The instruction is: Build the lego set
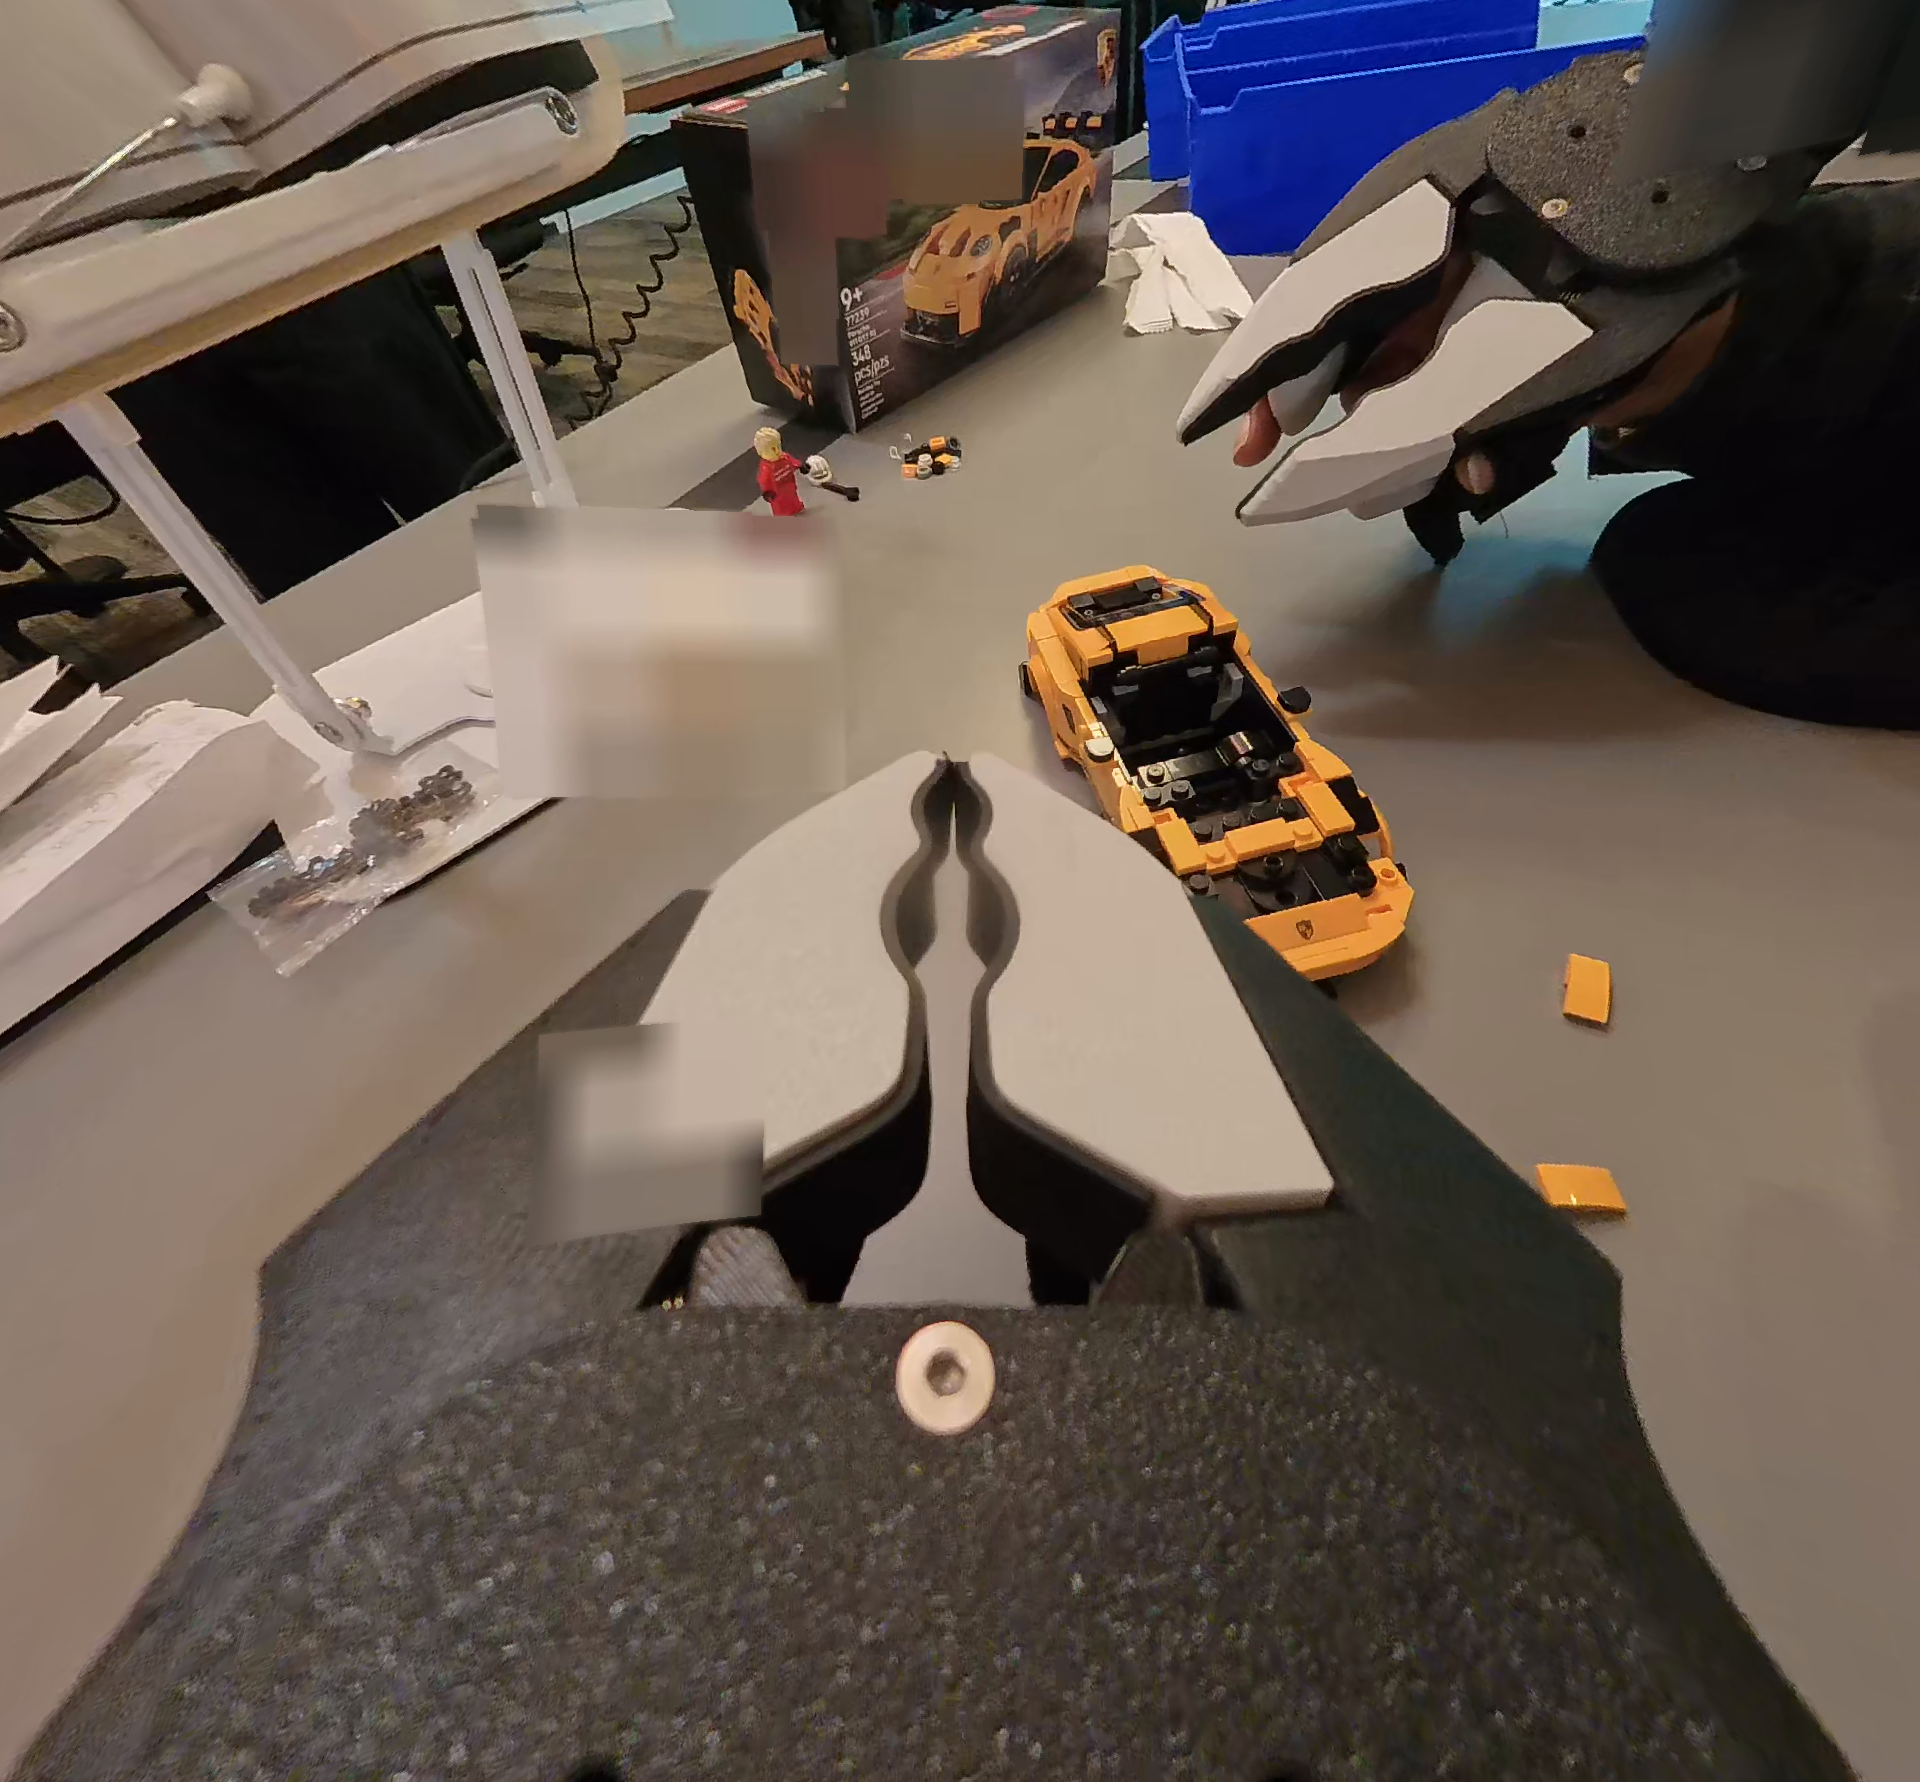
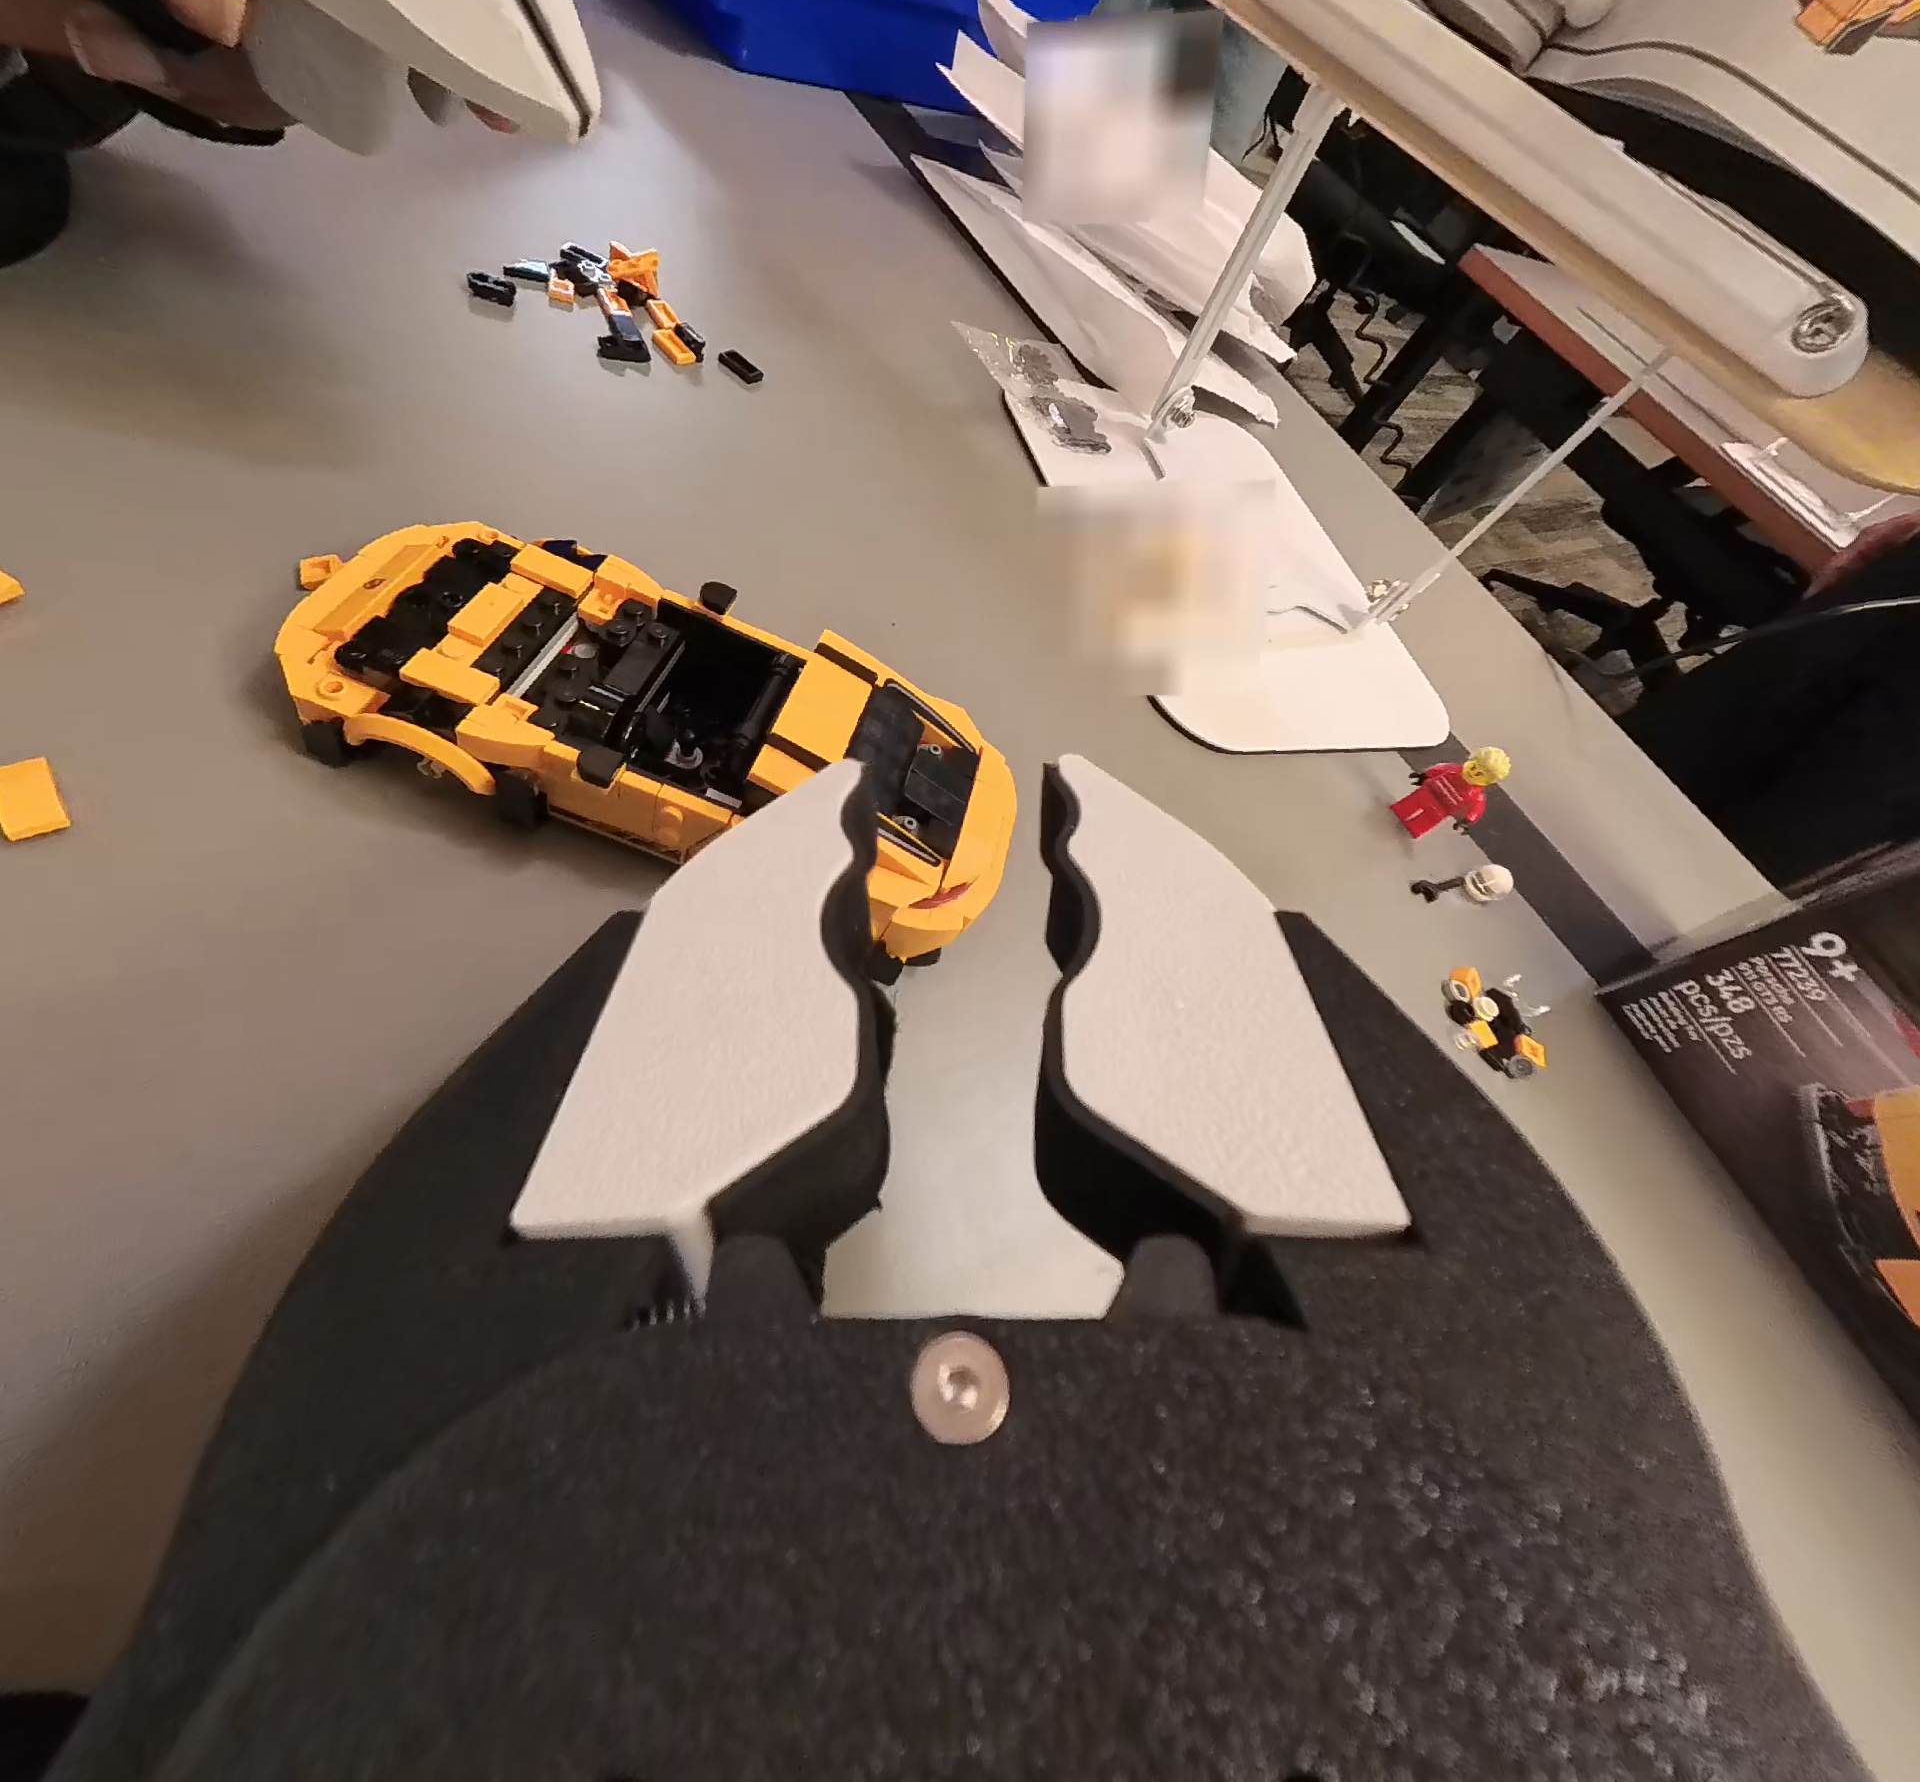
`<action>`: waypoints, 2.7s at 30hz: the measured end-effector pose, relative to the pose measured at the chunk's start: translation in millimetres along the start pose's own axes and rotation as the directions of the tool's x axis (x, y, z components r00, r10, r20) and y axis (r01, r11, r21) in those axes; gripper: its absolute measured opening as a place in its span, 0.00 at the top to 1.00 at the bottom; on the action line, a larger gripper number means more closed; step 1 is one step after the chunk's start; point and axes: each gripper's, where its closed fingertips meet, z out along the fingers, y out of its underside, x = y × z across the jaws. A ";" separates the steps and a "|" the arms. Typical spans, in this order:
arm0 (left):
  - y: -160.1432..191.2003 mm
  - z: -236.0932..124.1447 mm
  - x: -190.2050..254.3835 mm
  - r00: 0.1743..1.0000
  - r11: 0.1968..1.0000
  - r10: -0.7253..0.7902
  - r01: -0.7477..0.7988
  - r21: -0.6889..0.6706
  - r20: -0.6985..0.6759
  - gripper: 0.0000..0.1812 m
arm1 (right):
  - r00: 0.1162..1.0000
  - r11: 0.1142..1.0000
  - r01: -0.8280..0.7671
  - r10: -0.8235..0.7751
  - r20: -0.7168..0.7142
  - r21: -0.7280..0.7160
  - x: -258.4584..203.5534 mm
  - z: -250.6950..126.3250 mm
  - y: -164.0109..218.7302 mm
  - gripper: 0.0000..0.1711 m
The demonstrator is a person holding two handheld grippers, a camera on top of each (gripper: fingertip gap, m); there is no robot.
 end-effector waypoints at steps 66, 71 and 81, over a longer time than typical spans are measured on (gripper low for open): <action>-107.3 120.0 -187.2 0.942 0.938 0.257 -0.189 -0.289 0.218 1.00 | 0.930 0.891 -0.134 -0.039 0.365 0.434 144.6 32.3 -273.6 1.00; -126.9 91.6 -202.3 0.960 0.995 -0.086 0.068 0.077 0.265 1.00 | 0.895 0.886 -0.113 -0.106 0.433 0.450 115.0 64.9 -298.1 1.00; -114.8 54.9 -228.0 0.879 0.863 -0.437 0.352 0.362 0.188 0.98 | 0.730 0.847 -0.278 -0.120 0.673 0.452 72.3 111.8 -306.6 0.98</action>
